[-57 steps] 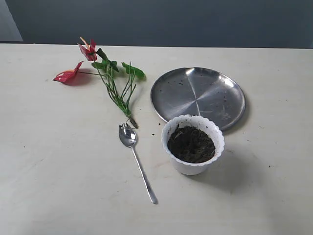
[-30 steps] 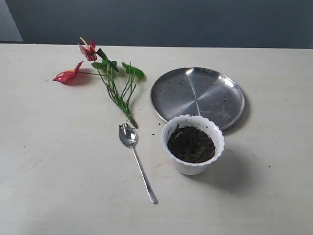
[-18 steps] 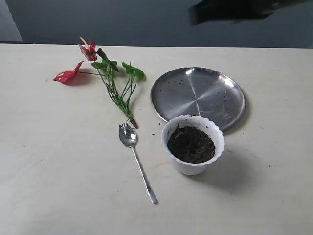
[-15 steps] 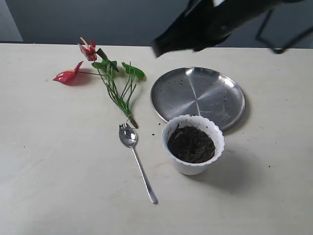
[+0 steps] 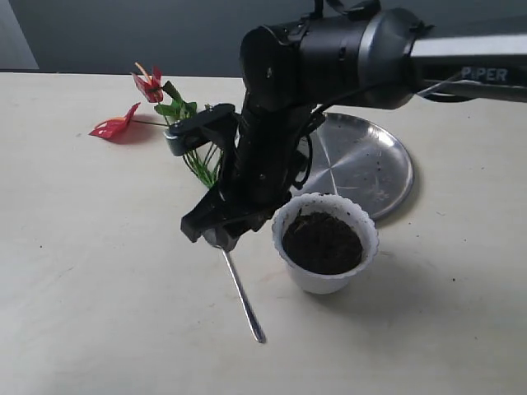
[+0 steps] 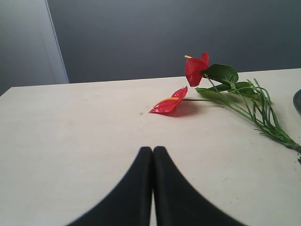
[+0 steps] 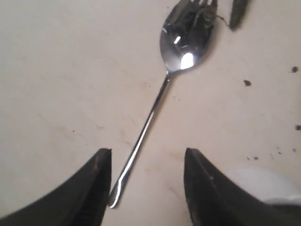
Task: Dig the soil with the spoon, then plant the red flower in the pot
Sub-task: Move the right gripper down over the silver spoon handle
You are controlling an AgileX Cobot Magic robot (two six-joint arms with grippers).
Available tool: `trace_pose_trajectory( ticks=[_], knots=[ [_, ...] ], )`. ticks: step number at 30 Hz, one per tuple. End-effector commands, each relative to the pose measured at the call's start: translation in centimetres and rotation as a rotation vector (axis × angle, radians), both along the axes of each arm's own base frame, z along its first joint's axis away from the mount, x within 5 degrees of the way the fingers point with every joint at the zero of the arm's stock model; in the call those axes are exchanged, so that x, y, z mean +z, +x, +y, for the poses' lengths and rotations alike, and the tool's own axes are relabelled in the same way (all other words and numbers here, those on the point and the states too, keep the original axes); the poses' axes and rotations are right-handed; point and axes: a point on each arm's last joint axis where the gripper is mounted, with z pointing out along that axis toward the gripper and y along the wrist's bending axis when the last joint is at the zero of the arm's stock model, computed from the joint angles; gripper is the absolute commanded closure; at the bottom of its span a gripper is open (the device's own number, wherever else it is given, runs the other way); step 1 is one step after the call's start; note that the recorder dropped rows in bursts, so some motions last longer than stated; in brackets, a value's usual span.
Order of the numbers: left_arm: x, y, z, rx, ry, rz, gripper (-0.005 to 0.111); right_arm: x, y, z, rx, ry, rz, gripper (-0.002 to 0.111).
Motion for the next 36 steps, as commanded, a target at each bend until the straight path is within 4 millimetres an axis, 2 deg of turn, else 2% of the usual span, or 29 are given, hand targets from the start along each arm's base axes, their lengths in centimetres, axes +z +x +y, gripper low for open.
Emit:
trace_pose_trajectory(
  ticks=[1, 5, 10, 23, 36],
  knots=[
    [0.0, 0.0, 0.0, -0.001, 0.001, -0.002, 0.106, -0.9, 0.3, 1.0, -0.004, 0.059, 0.01, 0.063],
    [0.0, 0.0, 0.0, -0.001, 0.001, -0.002, 0.106, -1.9, 0.7, 1.4, -0.016, 0.069, -0.006, 0.075],
    [0.0, 0.0, 0.0, -0.001, 0.001, -0.002, 0.106, -3.6, 1.1, 1.8, -0.029, 0.064, -0.007, 0.065],
    [0.0, 0.0, 0.0, -0.001, 0.001, -0.002, 0.106, -7.7, 1.5, 2.4, -0.056, 0.031, 0.031, 0.065],
    [0.0, 0.0, 0.0, -0.001, 0.001, -0.002, 0.106, -8.6, 1.2, 2.1, -0.047, -0.018, 0.072, 0.068]
  ],
)
